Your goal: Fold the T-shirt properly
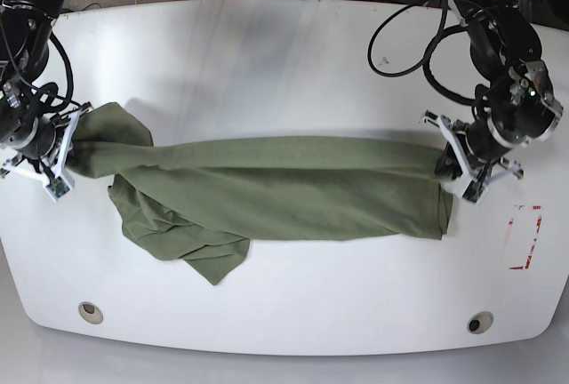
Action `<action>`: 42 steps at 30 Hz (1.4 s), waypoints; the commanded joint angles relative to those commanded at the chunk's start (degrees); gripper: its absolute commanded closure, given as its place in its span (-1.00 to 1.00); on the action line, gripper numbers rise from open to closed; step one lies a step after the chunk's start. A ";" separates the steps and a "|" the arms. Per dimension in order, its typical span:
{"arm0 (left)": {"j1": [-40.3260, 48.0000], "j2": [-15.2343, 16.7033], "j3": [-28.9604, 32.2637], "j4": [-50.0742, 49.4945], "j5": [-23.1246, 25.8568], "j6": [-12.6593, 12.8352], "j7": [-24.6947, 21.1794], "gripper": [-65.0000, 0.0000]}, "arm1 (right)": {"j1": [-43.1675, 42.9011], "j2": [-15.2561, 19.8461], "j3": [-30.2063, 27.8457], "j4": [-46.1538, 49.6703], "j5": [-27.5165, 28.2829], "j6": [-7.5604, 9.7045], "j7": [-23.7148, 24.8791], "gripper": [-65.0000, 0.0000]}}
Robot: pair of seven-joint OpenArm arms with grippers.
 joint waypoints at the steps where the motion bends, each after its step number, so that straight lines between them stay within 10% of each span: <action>1: 1.41 -0.35 -0.70 0.00 -0.35 0.00 0.00 1.00 | -1.32 -0.53 0.53 0.00 0.35 0.00 0.00 1.00; 18: 27.87 -11.25 -7.65 -0.18 -5.98 0.00 -0.18 1.00 | -21.80 -3.87 2.99 0.00 1.49 0.00 0.00 1.00; 42: 30.24 -11.34 -9.58 -0.35 -5.71 0.00 -0.35 1.00 | -18.37 -8.18 2.99 -0.09 1.41 0.00 0.00 1.00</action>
